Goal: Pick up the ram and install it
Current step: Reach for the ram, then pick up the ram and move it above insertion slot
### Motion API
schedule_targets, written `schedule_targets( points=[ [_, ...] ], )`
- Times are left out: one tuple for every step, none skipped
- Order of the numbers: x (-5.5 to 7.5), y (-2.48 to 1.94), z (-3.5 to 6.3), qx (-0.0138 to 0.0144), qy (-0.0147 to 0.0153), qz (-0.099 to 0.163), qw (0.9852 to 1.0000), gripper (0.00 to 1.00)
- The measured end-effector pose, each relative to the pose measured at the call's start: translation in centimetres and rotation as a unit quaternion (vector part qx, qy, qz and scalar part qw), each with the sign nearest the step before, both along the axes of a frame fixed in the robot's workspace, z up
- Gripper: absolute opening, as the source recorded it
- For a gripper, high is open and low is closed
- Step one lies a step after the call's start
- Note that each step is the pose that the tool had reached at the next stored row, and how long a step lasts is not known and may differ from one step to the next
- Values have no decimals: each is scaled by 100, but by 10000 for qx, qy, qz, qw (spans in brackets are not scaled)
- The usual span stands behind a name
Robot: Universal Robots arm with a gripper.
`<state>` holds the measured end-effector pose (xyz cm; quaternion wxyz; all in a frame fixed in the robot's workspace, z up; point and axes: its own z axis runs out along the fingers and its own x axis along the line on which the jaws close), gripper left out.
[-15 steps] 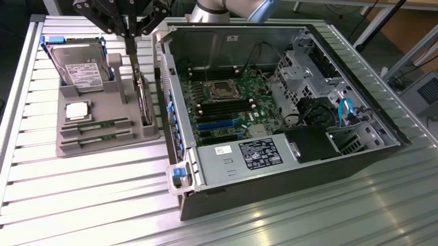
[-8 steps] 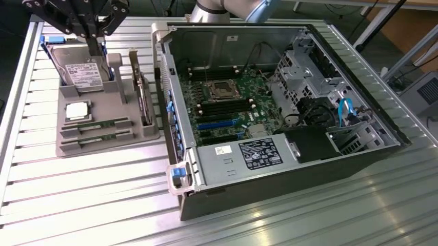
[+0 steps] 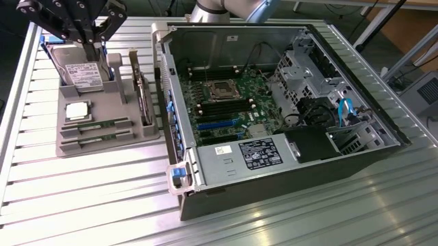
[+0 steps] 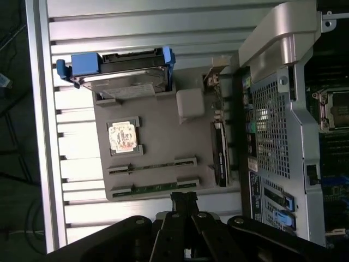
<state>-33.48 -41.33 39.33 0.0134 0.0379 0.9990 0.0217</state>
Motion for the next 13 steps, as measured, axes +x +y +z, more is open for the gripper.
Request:
schedule_targets(
  points=[
    [0,-53,0,0,0,0,10000,10],
    [0,-84,0,0,0,0,10000,10],
    [0,-85,0,0,0,0,10000,10],
    [0,-85,0,0,0,0,10000,10],
    [0,-85,0,0,0,0,10000,10],
    [0,-85,0,0,0,0,10000,10],
    [0,-85,0,0,0,10,10000,10],
    [0,-85,1,0,0,123,9999,10],
    [0,-85,0,0,0,269,9996,10],
    [0,-85,0,0,0,605,9982,10],
    [0,-85,0,-1,0,928,9957,10],
    [0,-85,0,-1,0,1215,9926,10],
    [0,-85,0,-3,0,1533,9882,10]
  ],
)
